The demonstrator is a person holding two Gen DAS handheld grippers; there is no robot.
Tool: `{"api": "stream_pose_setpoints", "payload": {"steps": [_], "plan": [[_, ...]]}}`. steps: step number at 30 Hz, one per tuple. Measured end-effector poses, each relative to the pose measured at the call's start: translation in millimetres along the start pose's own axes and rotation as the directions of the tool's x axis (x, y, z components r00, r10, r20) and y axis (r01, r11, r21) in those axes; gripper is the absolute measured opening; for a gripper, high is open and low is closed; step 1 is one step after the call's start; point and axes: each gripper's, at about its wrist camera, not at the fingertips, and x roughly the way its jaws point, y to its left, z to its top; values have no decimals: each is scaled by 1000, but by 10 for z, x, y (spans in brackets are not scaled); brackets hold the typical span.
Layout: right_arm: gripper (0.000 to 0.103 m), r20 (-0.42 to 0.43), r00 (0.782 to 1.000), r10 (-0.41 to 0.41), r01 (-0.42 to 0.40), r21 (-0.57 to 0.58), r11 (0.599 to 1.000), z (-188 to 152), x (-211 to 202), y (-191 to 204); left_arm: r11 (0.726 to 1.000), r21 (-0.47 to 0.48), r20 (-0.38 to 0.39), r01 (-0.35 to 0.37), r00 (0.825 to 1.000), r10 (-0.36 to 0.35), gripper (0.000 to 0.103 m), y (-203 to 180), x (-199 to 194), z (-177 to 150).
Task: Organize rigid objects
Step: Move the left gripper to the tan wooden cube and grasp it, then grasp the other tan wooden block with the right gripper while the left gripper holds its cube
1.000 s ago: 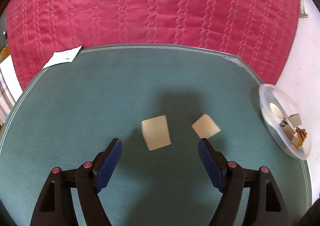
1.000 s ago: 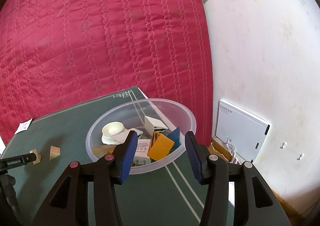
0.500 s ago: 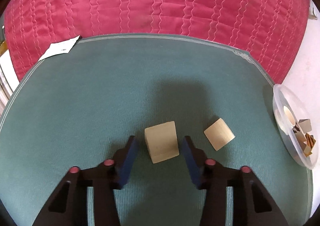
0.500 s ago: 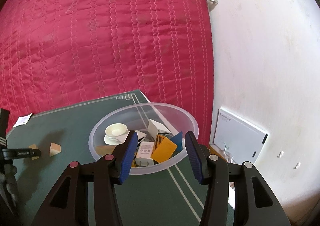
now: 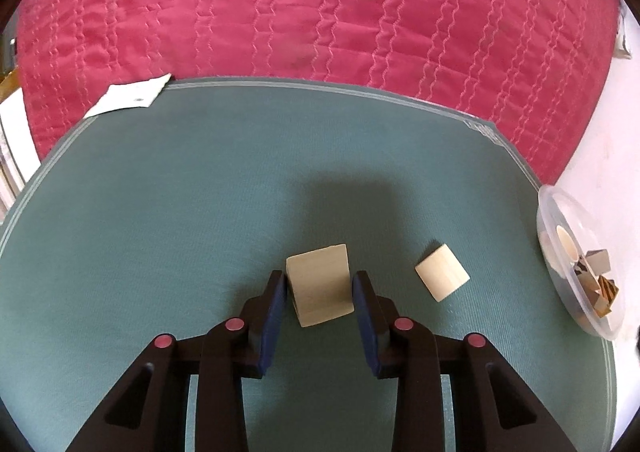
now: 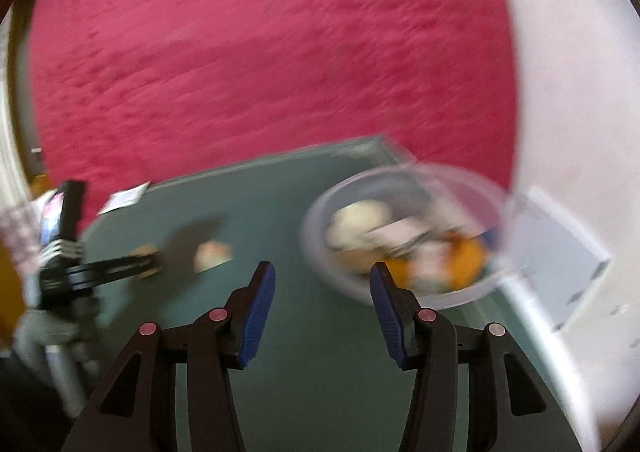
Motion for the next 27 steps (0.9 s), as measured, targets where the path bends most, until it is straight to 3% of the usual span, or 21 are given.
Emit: {"api": "stream_pose_setpoints", "payload": {"steps": [3, 5, 13, 17, 27], "plan": [[51, -116, 982, 150, -146, 41, 988, 19, 246, 158, 1000, -1, 21, -20, 1000, 20, 36, 48, -42, 13], [51, -190, 949, 252, -240, 87, 967, 15, 441, 273, 999, -5, 35, -40, 999, 40, 36, 97, -60, 30], [51, -294, 888, 353, -342, 92, 935, -24, 1000, 759, 993, -80, 37, -83, 996, 86, 36, 402, -57, 96], [51, -319, 887, 333, -328, 71, 942, -31, 1258, 920, 988, -125, 19, -92, 995, 95, 36, 520, -30, 118], [51, -321, 910, 262, -263, 39, 964, 85, 1654, 1020, 982, -160, -14, -97, 995, 96, 36, 618, 48, 93]]}}
